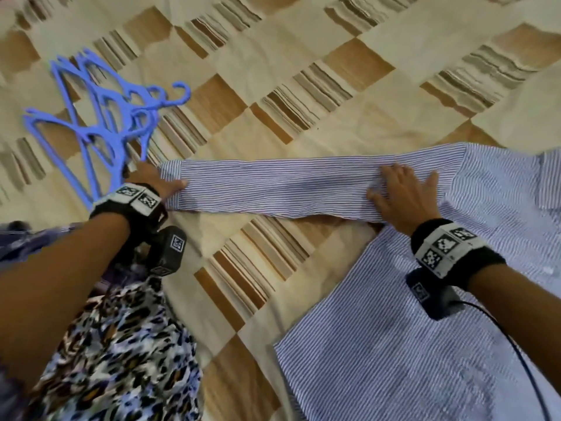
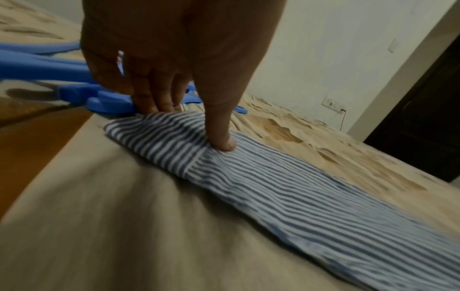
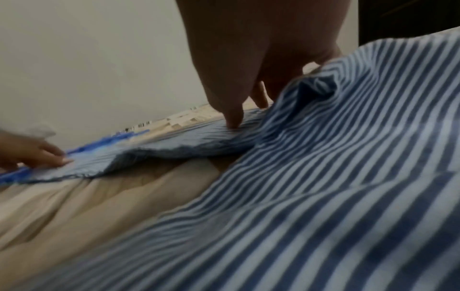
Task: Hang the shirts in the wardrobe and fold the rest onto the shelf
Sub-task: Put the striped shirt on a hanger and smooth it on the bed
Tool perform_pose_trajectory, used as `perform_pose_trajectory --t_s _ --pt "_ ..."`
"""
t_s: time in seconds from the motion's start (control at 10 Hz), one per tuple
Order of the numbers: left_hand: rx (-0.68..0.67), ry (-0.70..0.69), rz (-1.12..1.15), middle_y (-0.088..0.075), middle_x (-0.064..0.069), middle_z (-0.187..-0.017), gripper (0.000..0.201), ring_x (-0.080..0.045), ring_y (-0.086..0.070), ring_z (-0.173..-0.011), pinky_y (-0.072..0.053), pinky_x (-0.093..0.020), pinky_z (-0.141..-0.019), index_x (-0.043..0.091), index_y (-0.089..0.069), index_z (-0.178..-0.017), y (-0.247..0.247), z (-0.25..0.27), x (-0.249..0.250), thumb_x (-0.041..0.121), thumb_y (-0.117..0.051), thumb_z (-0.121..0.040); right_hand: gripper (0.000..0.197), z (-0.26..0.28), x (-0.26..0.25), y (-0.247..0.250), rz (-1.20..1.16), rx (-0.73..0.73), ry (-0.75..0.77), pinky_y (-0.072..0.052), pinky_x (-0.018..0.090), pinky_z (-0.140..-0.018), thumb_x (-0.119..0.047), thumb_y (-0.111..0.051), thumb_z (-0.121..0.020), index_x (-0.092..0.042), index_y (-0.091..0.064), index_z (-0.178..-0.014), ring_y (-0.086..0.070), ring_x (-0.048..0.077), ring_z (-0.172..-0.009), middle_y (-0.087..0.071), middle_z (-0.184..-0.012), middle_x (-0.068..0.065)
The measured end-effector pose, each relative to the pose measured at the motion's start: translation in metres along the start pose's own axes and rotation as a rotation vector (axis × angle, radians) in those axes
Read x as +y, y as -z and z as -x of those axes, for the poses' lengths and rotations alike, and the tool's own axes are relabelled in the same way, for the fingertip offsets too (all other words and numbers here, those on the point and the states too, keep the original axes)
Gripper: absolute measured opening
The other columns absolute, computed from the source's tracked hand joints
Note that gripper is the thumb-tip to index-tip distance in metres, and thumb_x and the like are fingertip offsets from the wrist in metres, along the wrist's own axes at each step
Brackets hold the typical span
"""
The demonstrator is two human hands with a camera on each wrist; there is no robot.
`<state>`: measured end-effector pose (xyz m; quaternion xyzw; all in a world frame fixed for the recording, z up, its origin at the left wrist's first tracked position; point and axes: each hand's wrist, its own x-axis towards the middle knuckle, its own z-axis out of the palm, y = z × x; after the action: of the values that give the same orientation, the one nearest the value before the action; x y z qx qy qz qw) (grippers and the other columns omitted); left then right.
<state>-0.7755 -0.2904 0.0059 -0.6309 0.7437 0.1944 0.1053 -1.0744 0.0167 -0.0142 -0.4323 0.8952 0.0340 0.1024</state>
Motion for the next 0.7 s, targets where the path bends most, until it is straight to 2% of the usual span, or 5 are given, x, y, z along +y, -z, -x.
perform_pose_trajectory --t_s 0.2,0.3,0.4,0.5,0.7 --pt "0.16 -0.047 0.129 -0.047 -0.031 -0.131 0.05 -0.043 -0.046 -0.12 -0.036 -0.046 -0.098 -0.009 -0.047 -0.126 0.033 -0.037 0.035 0.031 -0.048 -0.096 0.076 -0.023 -0.026 0.001 0.041 0.047 0.004 -0.007 0.064 -0.109 -0.053 -0.044 -0.092 -0.003 -0.022 -0.146 -0.016 0.034 -0.142 -0.02 -0.152 0.021" --pt "0.281 -0.021 0.228 -0.049 -0.027 -0.13 0.047 -0.04 -0.047 -0.12 -0.036 -0.046 -0.099 -0.005 -0.047 -0.127 0.056 -0.06 0.066 0.031 -0.048 -0.096 0.09 -0.025 -0.061 -0.003 -0.018 0.094 0.058 -0.002 0.064 -0.109 -0.068 -0.02 -0.086 -0.002 -0.018 -0.148 -0.012 0.037 -0.144 -0.015 -0.154 0.022" --pt "0.421 -0.007 0.375 -0.058 -0.012 -0.117 0.024 -0.029 -0.051 -0.112 -0.036 -0.041 -0.101 0.015 -0.05 -0.117 0.067 -0.075 0.084 0.028 -0.044 -0.097 0.107 -0.024 -0.093 -0.013 -0.027 -0.022 0.128 0.005 0.068 -0.106 -0.079 0.001 -0.069 -0.011 -0.005 -0.151 -0.001 0.038 -0.144 -0.001 -0.156 0.022" --pt "0.407 -0.074 0.445 -0.052 -0.011 -0.128 0.06 -0.028 -0.048 -0.117 -0.035 -0.041 -0.106 0.017 -0.041 -0.129 0.046 -0.105 0.074 0.058 -0.049 -0.086 0.108 -0.034 -0.103 -0.023 -0.035 -0.129 0.099 0.01 0.07 -0.103 -0.09 -0.006 -0.066 -0.024 0.014 -0.149 0.017 0.037 -0.143 0.019 -0.155 0.017" --pt "0.315 -0.42 0.16 -0.041 -0.029 -0.133 0.069 -0.044 -0.039 -0.123 -0.033 -0.055 -0.102 -0.003 -0.036 -0.133 -0.018 -0.019 0.09 0.027 -0.07 -0.081 0.105 -0.047 -0.099 -0.026 -0.093 -0.187 0.105 0.013 0.073 -0.101 -0.087 -0.027 -0.071 -0.031 0.022 -0.146 0.029 0.035 -0.139 0.031 -0.152 0.01"
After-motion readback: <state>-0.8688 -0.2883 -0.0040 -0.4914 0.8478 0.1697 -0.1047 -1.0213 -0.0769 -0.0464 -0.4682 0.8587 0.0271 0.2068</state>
